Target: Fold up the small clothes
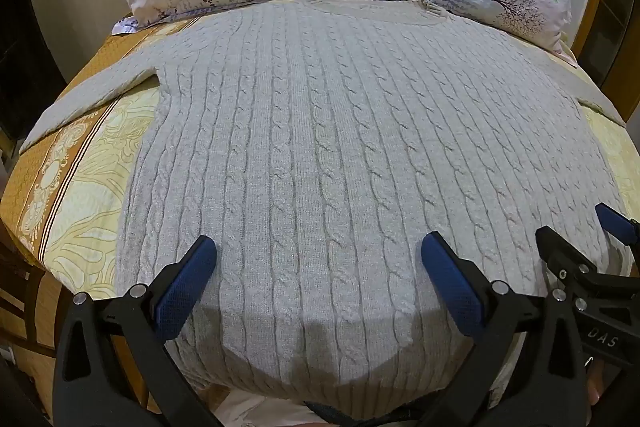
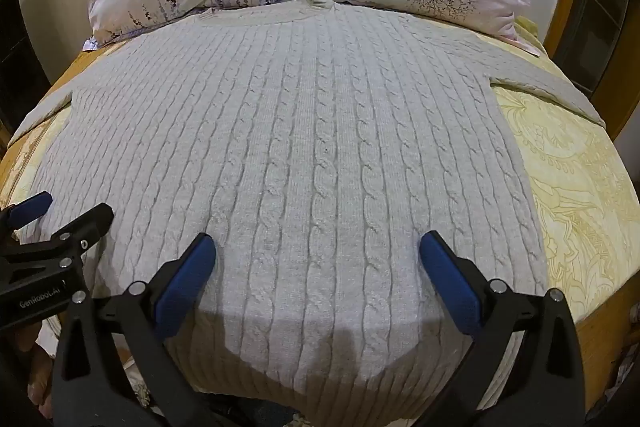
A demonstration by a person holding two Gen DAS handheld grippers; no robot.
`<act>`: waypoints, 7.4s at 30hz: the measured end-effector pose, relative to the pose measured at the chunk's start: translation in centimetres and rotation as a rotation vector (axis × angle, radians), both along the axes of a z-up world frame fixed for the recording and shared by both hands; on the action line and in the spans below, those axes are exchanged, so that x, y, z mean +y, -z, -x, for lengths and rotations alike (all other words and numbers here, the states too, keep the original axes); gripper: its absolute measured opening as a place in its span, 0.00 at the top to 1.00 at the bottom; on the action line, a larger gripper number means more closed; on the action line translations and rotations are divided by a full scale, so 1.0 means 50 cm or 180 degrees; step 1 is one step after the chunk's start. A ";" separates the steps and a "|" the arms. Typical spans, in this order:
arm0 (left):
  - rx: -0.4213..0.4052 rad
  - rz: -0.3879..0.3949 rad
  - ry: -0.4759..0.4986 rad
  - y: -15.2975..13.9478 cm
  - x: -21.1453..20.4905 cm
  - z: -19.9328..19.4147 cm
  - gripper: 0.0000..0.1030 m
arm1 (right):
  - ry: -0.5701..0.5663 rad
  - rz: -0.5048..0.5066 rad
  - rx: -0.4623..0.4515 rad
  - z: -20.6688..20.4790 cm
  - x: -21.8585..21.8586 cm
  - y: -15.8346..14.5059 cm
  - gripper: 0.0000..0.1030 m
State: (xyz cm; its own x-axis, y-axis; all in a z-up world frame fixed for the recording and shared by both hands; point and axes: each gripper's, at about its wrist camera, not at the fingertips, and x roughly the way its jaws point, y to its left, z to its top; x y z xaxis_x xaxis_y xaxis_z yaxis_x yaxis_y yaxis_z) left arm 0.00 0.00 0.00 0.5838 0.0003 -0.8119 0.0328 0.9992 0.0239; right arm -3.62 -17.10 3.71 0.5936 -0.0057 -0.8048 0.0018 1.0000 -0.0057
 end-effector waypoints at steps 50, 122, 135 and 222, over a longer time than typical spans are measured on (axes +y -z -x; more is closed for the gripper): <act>-0.0003 0.0002 0.0000 0.000 0.000 0.000 0.01 | -0.0002 0.0002 -0.0002 0.002 0.001 0.000 0.02; 0.0176 0.0265 0.0295 -0.036 0.005 -0.203 0.01 | 0.2290 -0.2012 -0.0269 -0.270 -0.692 0.000 0.52; 0.0079 0.0253 0.0367 -0.053 0.023 -0.294 0.01 | 0.2906 -0.1773 -0.0530 -0.285 -0.835 0.012 0.84; 0.0290 0.2830 0.0152 -0.023 0.056 -0.457 0.92 | 0.1260 -0.2657 -0.0440 -0.310 -0.410 -0.025 0.91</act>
State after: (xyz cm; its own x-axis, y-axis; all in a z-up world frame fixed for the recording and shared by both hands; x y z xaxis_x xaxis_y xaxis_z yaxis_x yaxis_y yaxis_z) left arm 22.83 2.78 1.14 0.5003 -0.6737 -0.5438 0.0387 0.6449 -0.7633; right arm 11.90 -37.61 4.97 0.7628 0.3203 -0.5618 0.2904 0.6066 0.7401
